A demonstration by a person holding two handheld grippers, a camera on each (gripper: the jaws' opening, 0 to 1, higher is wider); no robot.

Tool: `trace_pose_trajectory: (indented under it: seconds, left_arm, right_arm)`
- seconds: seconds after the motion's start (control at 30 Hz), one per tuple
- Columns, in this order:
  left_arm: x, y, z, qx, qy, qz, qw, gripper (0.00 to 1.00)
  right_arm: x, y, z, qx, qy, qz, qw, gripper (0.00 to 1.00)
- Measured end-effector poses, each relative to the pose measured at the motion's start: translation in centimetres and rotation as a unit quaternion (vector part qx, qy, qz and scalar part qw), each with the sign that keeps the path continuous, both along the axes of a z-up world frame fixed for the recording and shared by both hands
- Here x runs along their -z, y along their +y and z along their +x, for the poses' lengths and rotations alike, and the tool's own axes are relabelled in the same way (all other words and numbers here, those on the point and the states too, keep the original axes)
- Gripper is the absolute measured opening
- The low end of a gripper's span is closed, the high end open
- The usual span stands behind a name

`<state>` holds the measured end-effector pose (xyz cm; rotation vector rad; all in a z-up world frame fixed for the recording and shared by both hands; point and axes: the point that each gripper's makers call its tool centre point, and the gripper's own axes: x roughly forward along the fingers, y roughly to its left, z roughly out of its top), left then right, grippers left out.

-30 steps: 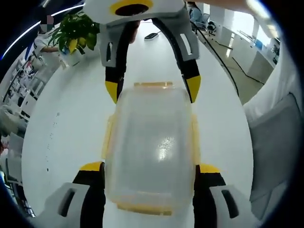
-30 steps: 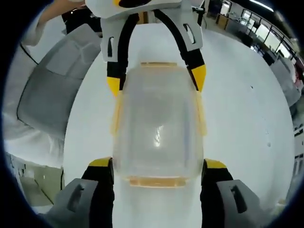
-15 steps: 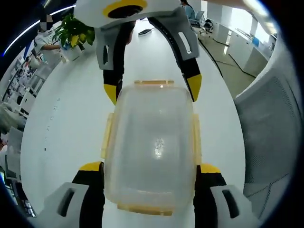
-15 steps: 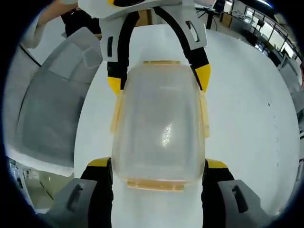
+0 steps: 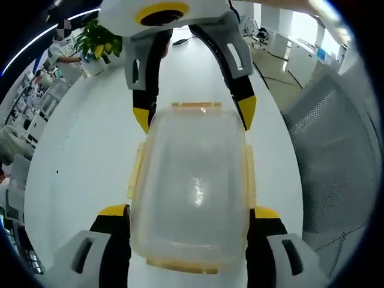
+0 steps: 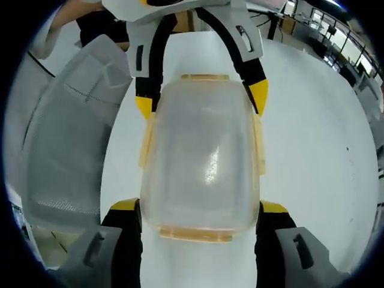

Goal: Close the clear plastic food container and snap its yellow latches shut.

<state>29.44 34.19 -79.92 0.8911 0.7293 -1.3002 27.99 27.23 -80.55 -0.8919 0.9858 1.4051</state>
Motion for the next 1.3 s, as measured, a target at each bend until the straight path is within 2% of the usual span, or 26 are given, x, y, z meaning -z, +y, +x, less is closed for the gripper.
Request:
trace_pose_trajectory:
  seconds: [0.13,0.37,0.87,1.03,1.3]
  left_arm:
    - [0.1,0.5,-0.3,0.001,-0.003,-0.007,1.0,0.76]
    - [0.3,1.7,-0.6,0.003,-0.006,0.001,1.0,0.77]
    - [0.6,1.7,-0.5,0.01,0.003,0.001,0.9999,0.79]
    - [0.8,1.9,0.3,0.015,0.007,0.008,0.9998,0.8]
    - [0.8,2.0,2.1,0.016,0.015,-0.001,0.9998,0.82]
  right_arm:
    - [0.1,0.5,-0.3,0.003,-0.002,-0.002,1.0,0.74]
    - [0.2,1.9,-0.7,0.006,-0.005,-0.011,0.9999,0.74]
    - [0.4,1.9,-0.7,0.006,-0.007,-0.024,0.9997,0.75]
    - [0.4,2.0,0.0,0.008,-0.007,-0.019,0.9998,0.75]
    - [0.4,2.2,1.8,0.01,-0.008,-0.018,0.9998,0.75]
